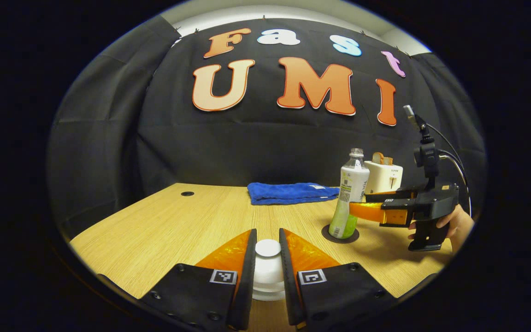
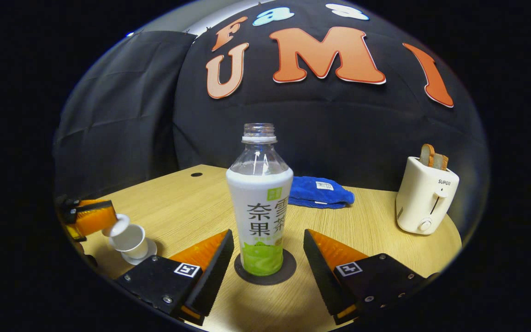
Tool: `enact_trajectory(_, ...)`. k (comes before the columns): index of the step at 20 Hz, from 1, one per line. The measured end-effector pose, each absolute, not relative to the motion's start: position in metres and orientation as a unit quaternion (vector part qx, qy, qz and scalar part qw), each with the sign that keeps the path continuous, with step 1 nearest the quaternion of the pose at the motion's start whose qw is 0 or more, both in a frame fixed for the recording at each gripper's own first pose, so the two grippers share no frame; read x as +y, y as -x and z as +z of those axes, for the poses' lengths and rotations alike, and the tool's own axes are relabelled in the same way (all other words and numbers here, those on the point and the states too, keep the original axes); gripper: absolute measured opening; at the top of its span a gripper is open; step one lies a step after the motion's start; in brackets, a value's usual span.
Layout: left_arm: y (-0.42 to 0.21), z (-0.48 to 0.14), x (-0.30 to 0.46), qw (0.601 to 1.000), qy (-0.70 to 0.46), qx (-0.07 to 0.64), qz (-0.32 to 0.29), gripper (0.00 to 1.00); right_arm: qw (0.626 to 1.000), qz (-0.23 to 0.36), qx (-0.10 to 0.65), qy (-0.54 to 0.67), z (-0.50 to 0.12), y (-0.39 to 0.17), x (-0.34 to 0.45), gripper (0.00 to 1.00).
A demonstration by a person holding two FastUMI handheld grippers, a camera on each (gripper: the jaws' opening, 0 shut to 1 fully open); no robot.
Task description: Open the teacup lid with one hand, grasp the water bottle and pour water into the teacup with the other hand; after pouring, place the water bottle on the coaster and then close the teacup lid.
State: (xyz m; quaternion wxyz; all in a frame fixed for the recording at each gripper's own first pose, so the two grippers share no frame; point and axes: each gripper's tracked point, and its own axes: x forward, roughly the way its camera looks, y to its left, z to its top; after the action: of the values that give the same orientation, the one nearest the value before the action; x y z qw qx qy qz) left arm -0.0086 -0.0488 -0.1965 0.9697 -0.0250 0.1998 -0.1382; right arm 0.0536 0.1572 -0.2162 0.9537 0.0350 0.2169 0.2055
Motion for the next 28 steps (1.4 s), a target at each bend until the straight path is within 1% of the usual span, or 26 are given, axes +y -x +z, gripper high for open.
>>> enact_trajectory(3,0.010,-0.205,-0.052,0.967,0.021,0.210,-0.140,0.34,0.955,0.203,0.212,-0.038,-0.210,-0.046,0.148,0.93)
enact_trajectory(4,0.011,-0.209,-0.051,0.967,0.018,0.213,-0.140,0.31,0.956,0.202,0.208,-0.040,-0.207,-0.043,0.145,0.93)
enact_trajectory(5,0.011,-0.212,-0.053,0.966,0.015,0.216,-0.141,0.34,0.957,0.201,0.203,-0.043,-0.202,-0.041,0.143,0.93)
enact_trajectory(6,0.011,-0.216,-0.053,0.965,0.010,0.222,-0.142,0.34,0.958,0.201,0.199,-0.044,-0.198,-0.038,0.141,0.93)
enact_trajectory(7,0.011,-0.218,-0.052,0.964,0.007,0.225,-0.141,0.31,0.959,0.199,0.195,-0.043,-0.195,-0.036,0.138,0.93)
enact_trajectory(8,0.010,-0.218,-0.054,0.963,0.005,0.228,-0.142,0.35,0.961,0.197,0.190,-0.042,-0.191,-0.034,0.134,0.93)
enact_trajectory(12,0.011,-0.223,-0.053,0.962,0.007,0.236,-0.139,0.34,0.965,0.187,0.177,-0.044,-0.181,-0.025,0.123,0.93)
enact_trajectory(13,0.011,-0.223,-0.054,0.961,0.005,0.237,-0.139,0.31,0.966,0.187,0.174,-0.048,-0.177,-0.023,0.122,0.93)
enact_trajectory(14,0.011,-0.224,-0.054,0.961,0.001,0.239,-0.139,0.33,0.967,0.185,0.169,-0.053,-0.174,-0.021,0.119,0.93)
enact_trajectory(15,0.011,-0.223,-0.054,0.961,-0.004,0.239,-0.141,0.37,0.967,0.185,0.166,-0.055,-0.172,-0.019,0.118,0.93)
enact_trajectory(17,0.013,-0.221,-0.055,0.962,-0.019,0.233,-0.143,0.39,0.971,0.175,0.157,-0.048,-0.170,-0.016,0.111,0.93)
enact_trajectory(20,0.013,-0.216,-0.050,0.965,-0.021,0.225,-0.136,0.53,0.975,0.161,0.149,-0.036,-0.166,-0.007,0.106,0.93)
enact_trajectory(21,0.013,-0.211,-0.050,0.967,-0.018,0.218,-0.133,0.56,0.976,0.158,0.147,-0.032,-0.164,-0.003,0.105,0.93)
enact_trajectory(24,0.010,-0.188,-0.048,0.975,-0.020,0.185,-0.123,0.71,0.980,0.153,0.128,-0.026,-0.148,0.007,0.105,0.93)
enact_trajectory(25,0.009,-0.181,-0.048,0.977,-0.020,0.175,-0.120,0.72,0.980,0.152,0.123,-0.029,-0.143,0.011,0.105,0.93)
enact_trajectory(26,0.008,-0.171,-0.049,0.980,-0.017,0.163,-0.117,0.80,0.981,0.151,0.118,-0.034,-0.137,0.014,0.105,0.93)
enact_trajectory(28,0.006,-0.151,-0.050,0.984,-0.005,0.142,-0.110,0.89,0.982,0.148,0.107,-0.041,-0.124,0.020,0.102,0.93)
